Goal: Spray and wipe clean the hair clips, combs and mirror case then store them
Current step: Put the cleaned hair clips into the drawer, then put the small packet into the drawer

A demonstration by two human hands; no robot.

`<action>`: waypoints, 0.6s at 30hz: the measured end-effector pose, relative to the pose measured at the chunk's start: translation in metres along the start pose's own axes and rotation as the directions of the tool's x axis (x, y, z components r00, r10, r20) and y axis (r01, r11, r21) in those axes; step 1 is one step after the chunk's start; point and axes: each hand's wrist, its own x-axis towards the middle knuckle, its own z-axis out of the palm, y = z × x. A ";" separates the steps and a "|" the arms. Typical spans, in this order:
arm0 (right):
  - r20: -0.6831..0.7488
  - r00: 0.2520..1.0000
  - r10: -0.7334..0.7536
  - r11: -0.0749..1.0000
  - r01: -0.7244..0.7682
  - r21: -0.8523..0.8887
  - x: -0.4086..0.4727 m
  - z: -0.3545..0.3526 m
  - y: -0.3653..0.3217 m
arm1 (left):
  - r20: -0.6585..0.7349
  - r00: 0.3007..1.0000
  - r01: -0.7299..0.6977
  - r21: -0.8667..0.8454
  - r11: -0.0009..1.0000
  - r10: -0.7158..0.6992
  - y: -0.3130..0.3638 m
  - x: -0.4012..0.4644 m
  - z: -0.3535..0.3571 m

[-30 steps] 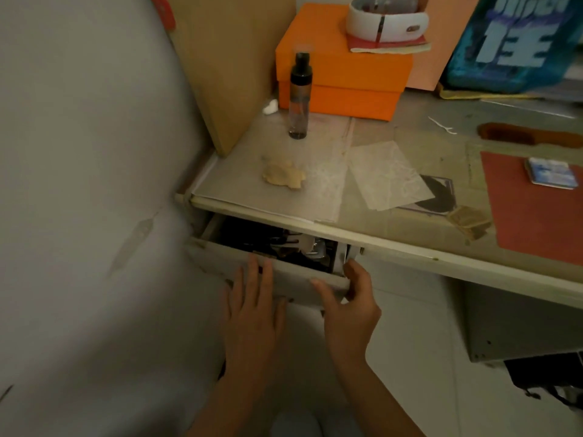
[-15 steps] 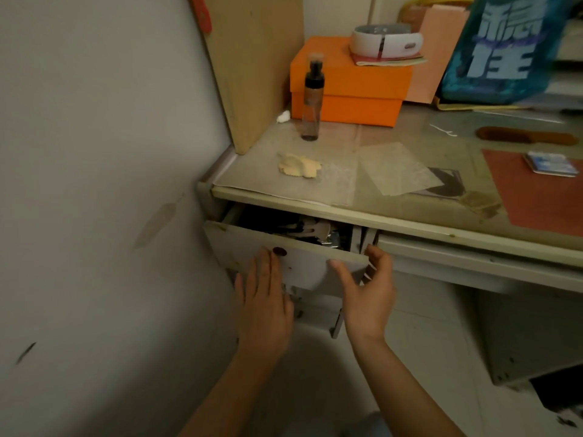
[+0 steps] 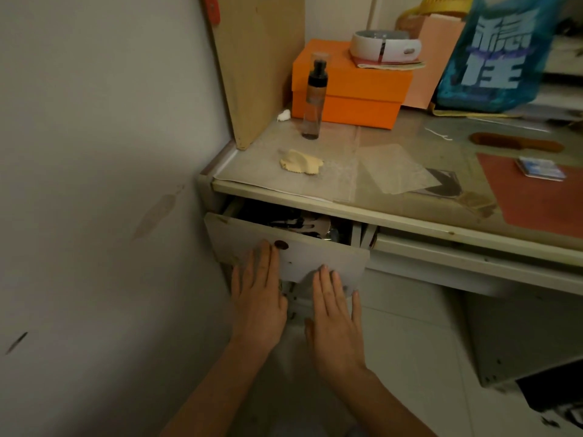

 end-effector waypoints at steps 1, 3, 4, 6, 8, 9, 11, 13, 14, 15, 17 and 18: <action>0.004 1.000 0.015 1.000 -0.015 -0.025 0.003 0.002 0.002 | -0.013 1.000 -0.007 -0.008 1.000 0.007 -0.001 0.002 0.002; 0.004 0.999 0.047 0.999 -0.047 -0.018 0.007 0.004 0.003 | -0.037 0.999 -0.025 -0.028 0.999 0.024 -0.003 0.008 0.006; 0.003 0.999 0.054 0.998 -0.054 -0.010 0.010 0.004 0.002 | -0.046 0.998 -0.035 -0.035 0.999 0.033 -0.004 0.011 0.008; 0.004 0.998 0.068 0.998 -0.068 -0.006 0.016 0.006 0.002 | -0.072 0.996 -0.053 -0.035 0.998 0.050 -0.005 0.016 0.014; 0.010 0.997 0.083 0.996 -0.083 -0.014 0.025 0.010 0.004 | -0.088 0.995 -0.057 -0.029 0.998 0.054 -0.007 0.021 0.020; 0.011 0.996 0.091 0.996 -0.091 -0.015 0.028 0.011 0.005 | -0.087 0.995 -0.056 -0.025 0.998 0.054 -0.008 0.023 0.023; 0.004 0.995 0.102 0.995 -0.101 -0.007 0.034 0.014 0.006 | -0.089 0.994 -0.061 -0.013 0.998 0.060 -0.009 0.029 0.029; -0.010 0.994 0.111 0.994 -0.111 -0.001 0.040 0.017 0.006 | -0.107 0.991 -0.076 -0.002 0.997 0.076 -0.010 0.036 0.032; -0.016 0.993 0.115 0.993 -0.115 0.000 0.044 0.018 0.007 | -0.116 0.990 -0.086 0.002 0.996 0.085 -0.011 0.039 0.034; -0.017 0.993 0.118 0.993 -0.118 -0.001 0.049 0.017 0.007 | -0.120 0.988 -0.095 0.008 0.995 0.096 -0.013 0.042 0.035; -0.010 0.993 0.121 0.993 -0.121 -0.006 0.060 0.016 0.011 | -0.123 0.986 -0.111 0.020 0.994 0.113 -0.016 0.047 0.039; -0.007 0.993 0.120 0.993 -0.120 -0.012 0.066 0.016 0.014 | -0.127 0.984 -0.119 0.026 0.993 0.121 -0.018 0.050 0.040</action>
